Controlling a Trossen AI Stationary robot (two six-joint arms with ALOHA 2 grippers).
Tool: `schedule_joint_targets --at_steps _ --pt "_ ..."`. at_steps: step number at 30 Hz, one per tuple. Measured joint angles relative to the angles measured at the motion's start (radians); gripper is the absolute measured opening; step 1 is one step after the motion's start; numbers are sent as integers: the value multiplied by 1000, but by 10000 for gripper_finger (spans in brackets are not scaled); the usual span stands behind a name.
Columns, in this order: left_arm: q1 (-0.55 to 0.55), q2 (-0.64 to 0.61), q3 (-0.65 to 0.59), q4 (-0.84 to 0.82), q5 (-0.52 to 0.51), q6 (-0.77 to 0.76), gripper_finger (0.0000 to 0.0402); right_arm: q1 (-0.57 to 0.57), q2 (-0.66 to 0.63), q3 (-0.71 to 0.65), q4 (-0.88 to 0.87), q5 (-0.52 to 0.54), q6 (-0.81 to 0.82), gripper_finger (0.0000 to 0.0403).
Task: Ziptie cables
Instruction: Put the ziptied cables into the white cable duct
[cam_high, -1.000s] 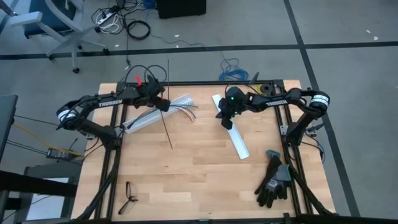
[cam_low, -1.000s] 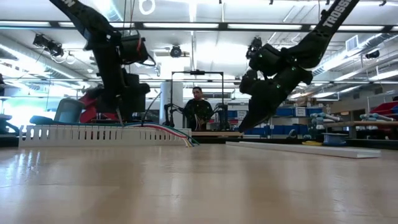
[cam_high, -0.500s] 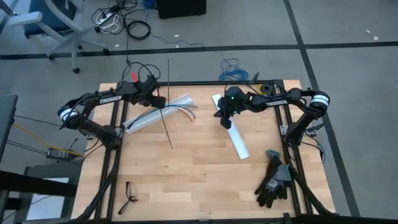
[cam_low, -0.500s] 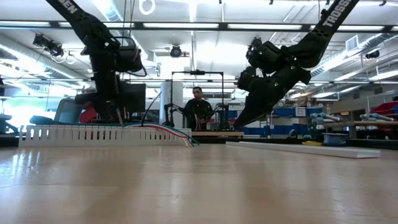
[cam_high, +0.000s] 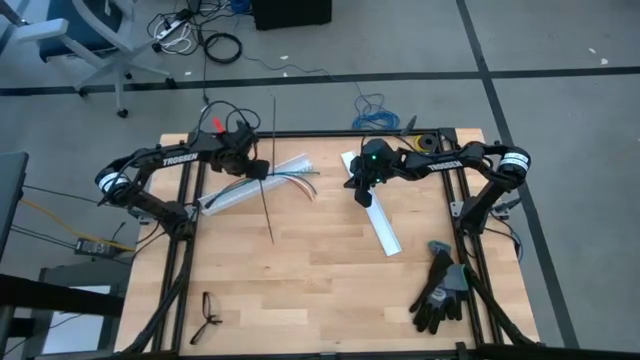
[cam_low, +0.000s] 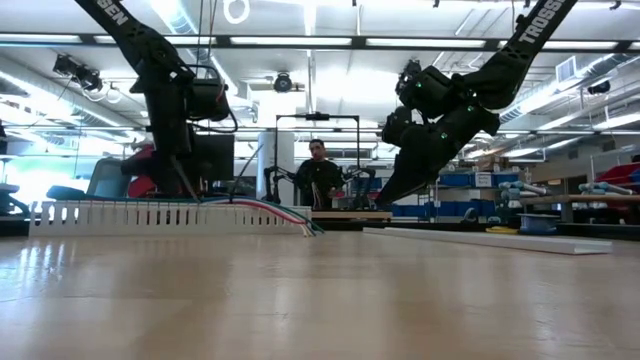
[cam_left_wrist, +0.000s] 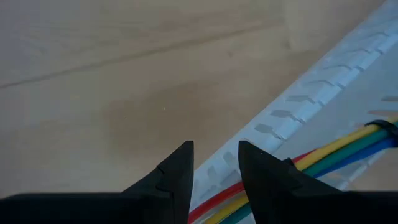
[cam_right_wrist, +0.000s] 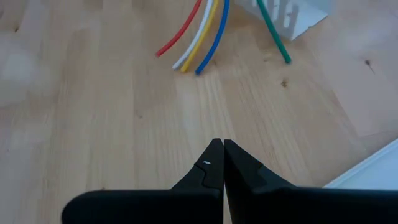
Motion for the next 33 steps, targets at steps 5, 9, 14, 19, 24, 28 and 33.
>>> schedule_joint_targets --at_steps 5,9,14,19,24,28,33 --pt "-2 0 0 -8 67 17 135 0 0 0 0 11 -1 0" --pt "-2 -10 0 -10 86 17 135 0 0 0 0 21 -3 0" --pt "-4 -52 0 -6 115 17 135 0 0 0 0 22 -20 0" --pt "-31 -90 1 -31 166 14 135 -1 0 0 0 23 -27 0" --pt "-46 -94 1 -75 59 -9 135 -1 1 0 0 45 -28 0" --pt "-49 -95 1 -65 29 -5 135 -1 1 0 17 66 -45 0" --pt "-50 -95 1 -61 29 23 135 22 1 0 109 25 -70 17"
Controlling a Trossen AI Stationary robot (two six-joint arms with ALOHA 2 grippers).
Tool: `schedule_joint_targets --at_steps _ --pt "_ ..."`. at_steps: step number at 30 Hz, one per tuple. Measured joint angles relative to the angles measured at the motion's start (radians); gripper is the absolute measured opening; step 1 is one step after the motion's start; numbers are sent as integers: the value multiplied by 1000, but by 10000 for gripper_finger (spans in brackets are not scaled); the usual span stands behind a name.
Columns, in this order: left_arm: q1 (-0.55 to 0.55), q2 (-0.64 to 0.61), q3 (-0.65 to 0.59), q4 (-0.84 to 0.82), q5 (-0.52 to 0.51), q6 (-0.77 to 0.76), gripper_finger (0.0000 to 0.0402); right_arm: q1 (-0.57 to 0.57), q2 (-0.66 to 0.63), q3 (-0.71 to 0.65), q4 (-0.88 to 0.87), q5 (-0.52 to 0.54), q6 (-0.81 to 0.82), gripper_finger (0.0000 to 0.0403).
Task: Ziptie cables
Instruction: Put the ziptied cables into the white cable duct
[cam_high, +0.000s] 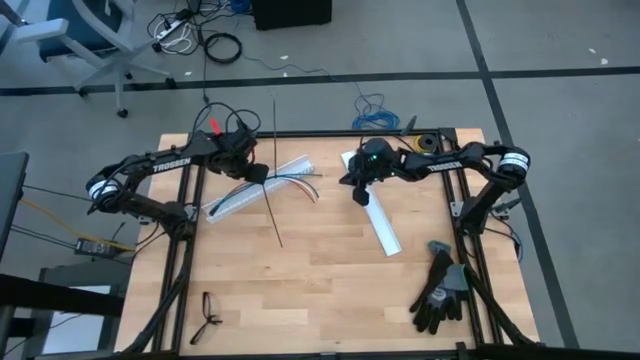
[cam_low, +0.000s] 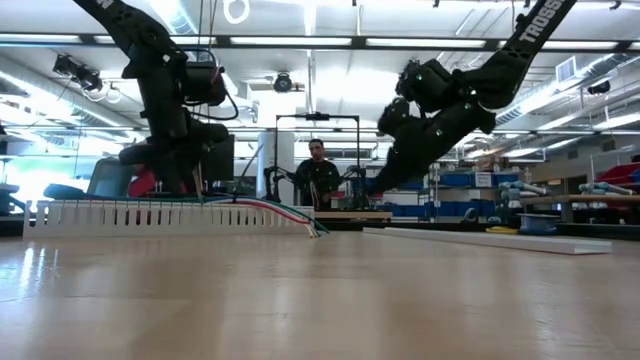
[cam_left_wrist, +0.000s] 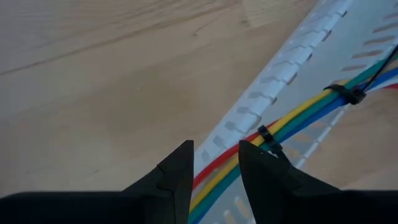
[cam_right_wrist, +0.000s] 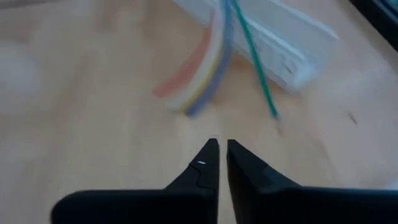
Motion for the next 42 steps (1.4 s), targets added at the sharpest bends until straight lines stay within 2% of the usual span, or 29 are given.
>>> schedule_joint_targets --at_steps 3,9,13,16,20,28,42 --pt "0 0 0 6 -2 10 135 28 0 0 69 -28 -31 45" --pt "-1 0 0 5 -9 49 135 86 0 0 188 -9 -82 119" --pt "-7 0 0 5 -39 57 135 130 24 0 307 58 -82 159" --pt "-13 0 0 7 -50 73 135 159 53 1 418 156 -59 177" --pt "-25 0 0 11 -58 78 135 178 60 2 388 231 20 185" --pt "-44 0 0 31 -73 109 135 197 60 3 267 228 295 185" --pt "-91 0 0 73 -64 93 135 201 60 3 300 247 295 185"
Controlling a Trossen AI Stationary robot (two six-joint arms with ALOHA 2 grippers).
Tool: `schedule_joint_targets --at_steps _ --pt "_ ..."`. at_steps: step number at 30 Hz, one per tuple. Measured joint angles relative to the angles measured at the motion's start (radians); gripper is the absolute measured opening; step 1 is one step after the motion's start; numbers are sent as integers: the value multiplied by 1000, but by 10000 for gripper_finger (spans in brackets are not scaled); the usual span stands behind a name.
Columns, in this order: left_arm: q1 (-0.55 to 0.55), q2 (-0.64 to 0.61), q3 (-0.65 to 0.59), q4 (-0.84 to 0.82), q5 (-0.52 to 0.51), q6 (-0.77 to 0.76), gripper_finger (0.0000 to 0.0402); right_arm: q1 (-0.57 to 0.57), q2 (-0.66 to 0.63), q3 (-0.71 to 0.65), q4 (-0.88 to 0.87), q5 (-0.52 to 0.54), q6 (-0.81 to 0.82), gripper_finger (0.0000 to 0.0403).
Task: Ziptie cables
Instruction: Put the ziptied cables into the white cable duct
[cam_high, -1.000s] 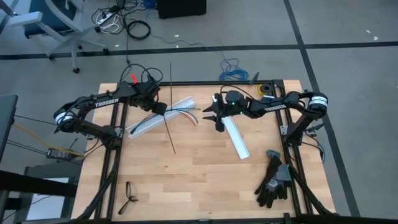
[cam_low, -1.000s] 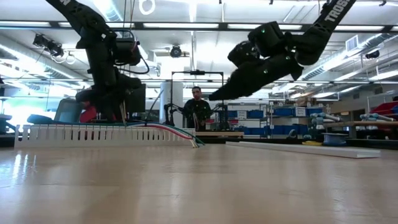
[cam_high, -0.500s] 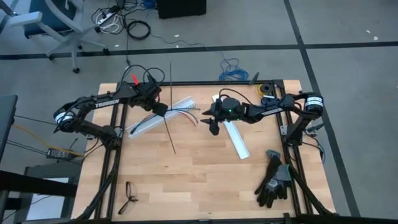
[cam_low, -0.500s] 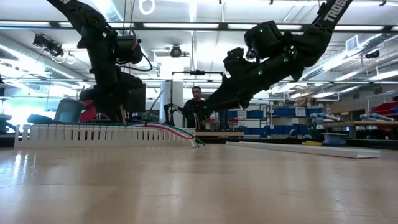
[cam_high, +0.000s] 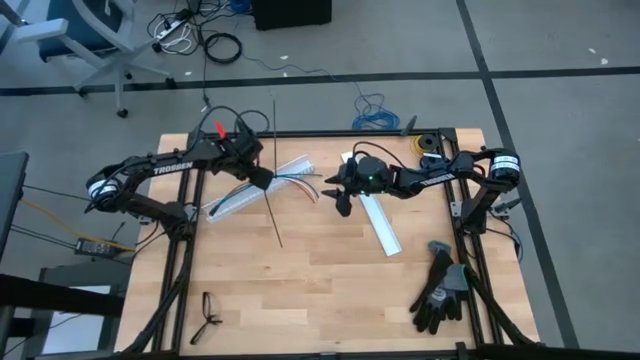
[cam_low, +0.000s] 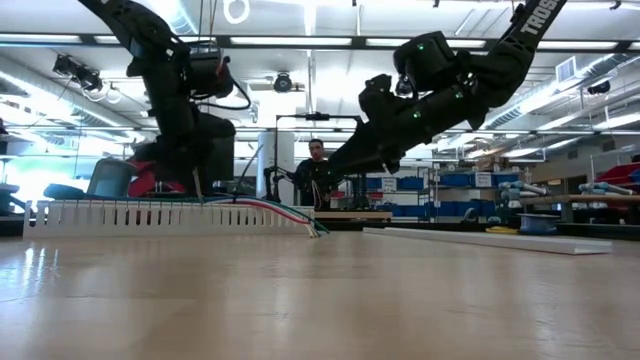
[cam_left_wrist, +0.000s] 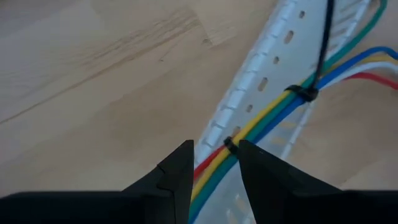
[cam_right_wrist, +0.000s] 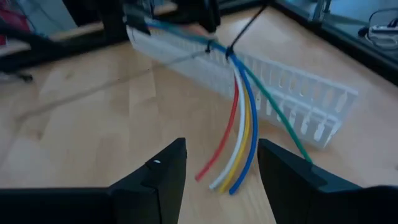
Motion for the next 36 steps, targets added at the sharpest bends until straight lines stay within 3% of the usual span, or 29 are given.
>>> schedule_joint_targets --at_steps 7,11,15,21,25,30,36 --pt "-44 0 0 0 1 6 135 2 0 0 49 -9 43 185" --pt "-57 0 0 1 1 9 135 18 15 24 35 -10 -89 185" --pt "-57 0 0 1 0 32 135 48 90 167 -123 55 -184 185" --pt "-57 0 0 11 0 35 135 52 270 451 -512 94 -283 185" --pt "-57 0 0 16 0 36 135 43 339 554 -584 94 -327 187" --pt "-57 0 0 16 -9 60 135 36 362 606 -589 97 -364 215" --pt "-57 0 0 16 -13 63 135 36 356 607 -590 94 -386 286"
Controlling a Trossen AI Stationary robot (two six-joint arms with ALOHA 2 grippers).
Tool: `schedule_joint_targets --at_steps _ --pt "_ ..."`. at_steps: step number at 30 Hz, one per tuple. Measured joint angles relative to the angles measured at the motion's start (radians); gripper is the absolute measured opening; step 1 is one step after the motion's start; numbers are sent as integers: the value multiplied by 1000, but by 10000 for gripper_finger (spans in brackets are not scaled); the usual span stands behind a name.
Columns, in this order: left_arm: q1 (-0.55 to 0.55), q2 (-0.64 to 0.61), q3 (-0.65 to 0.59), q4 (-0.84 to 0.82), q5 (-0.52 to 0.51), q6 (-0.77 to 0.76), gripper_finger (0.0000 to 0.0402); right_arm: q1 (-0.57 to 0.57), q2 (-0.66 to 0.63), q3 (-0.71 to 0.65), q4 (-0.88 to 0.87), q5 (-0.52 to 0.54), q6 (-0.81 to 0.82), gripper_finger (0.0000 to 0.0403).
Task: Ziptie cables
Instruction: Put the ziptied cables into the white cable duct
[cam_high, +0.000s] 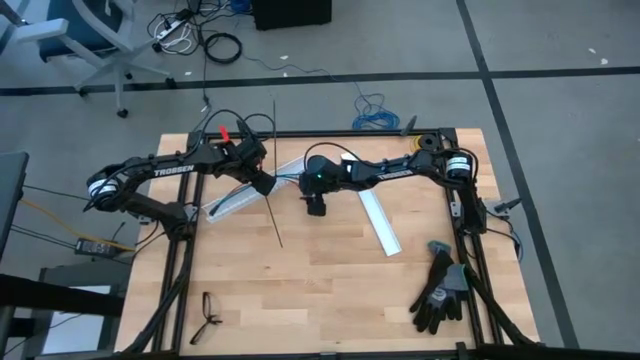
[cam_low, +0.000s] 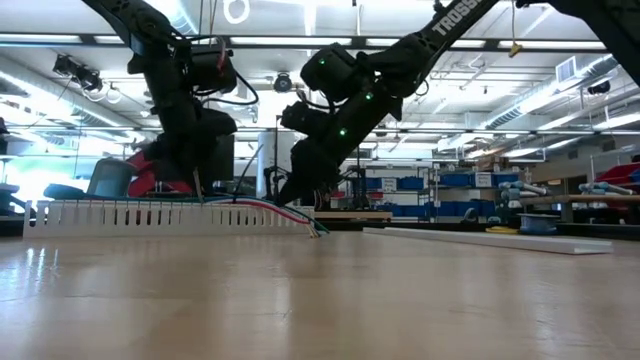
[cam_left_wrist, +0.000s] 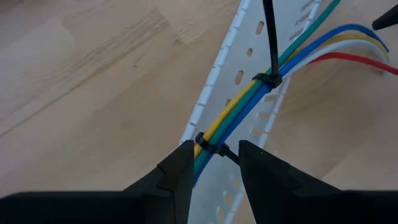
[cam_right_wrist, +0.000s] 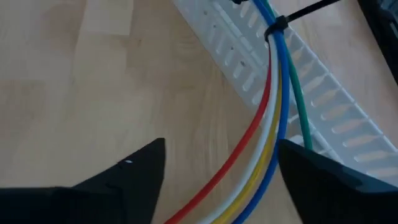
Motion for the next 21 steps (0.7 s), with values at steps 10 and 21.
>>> schedule_joint_targets --at_steps 10,21 --pt "-1 0 0 23 -20 3 135 -35 4 0 -18 147 -11 389" --pt "-1 0 0 24 -20 24 135 -49 13 -12 -68 108 150 382"
